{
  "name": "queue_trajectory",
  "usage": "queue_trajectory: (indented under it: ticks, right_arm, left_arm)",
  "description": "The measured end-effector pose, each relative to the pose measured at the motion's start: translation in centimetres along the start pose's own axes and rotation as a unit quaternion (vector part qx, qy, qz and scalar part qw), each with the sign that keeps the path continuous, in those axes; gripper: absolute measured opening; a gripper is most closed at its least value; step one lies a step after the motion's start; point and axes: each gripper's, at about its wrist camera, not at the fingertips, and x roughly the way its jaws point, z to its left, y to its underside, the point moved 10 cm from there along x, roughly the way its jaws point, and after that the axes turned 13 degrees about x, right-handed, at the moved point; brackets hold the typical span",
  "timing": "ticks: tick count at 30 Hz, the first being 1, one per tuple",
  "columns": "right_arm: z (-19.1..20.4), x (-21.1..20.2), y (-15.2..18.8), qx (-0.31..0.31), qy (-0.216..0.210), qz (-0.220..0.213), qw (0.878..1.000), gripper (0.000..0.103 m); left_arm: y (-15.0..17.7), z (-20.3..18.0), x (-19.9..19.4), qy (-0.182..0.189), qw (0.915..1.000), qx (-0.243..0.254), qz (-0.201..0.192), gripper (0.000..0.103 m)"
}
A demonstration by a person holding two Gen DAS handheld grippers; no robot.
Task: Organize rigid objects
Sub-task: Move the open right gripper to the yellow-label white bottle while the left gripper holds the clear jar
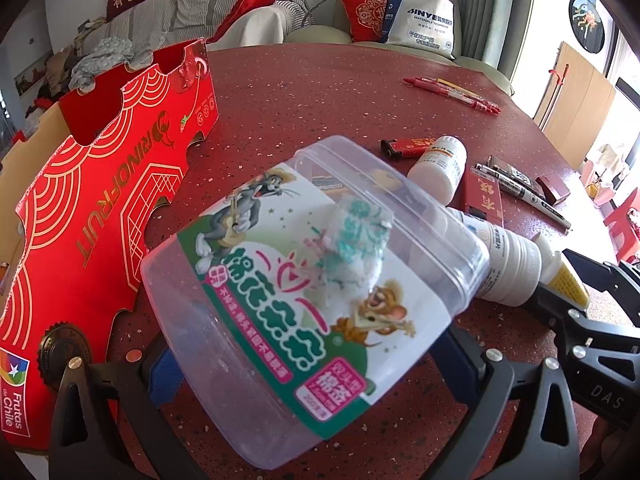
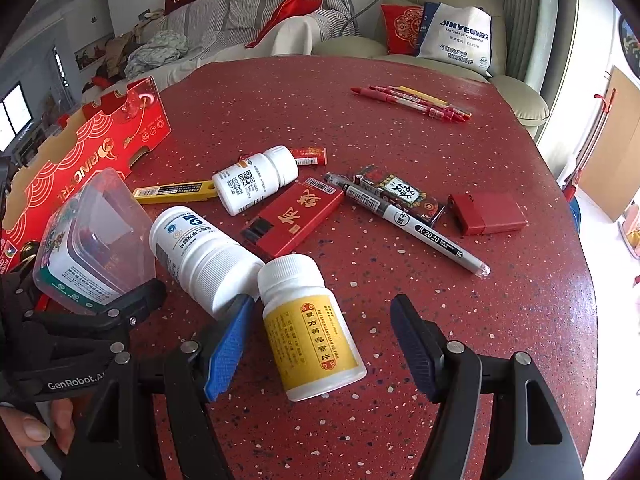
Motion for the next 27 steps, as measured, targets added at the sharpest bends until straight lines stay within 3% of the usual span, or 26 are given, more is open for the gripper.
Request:
queue_trajectory:
  ticks: [27]
  right_arm:
    - [0.21,0.05,0.48,-0.009,0.013,-0.016,1.0,0.072]
  left_arm:
    - [0.01,0.02,0.02,0.0,1.0,0.0,-0.001,0.102]
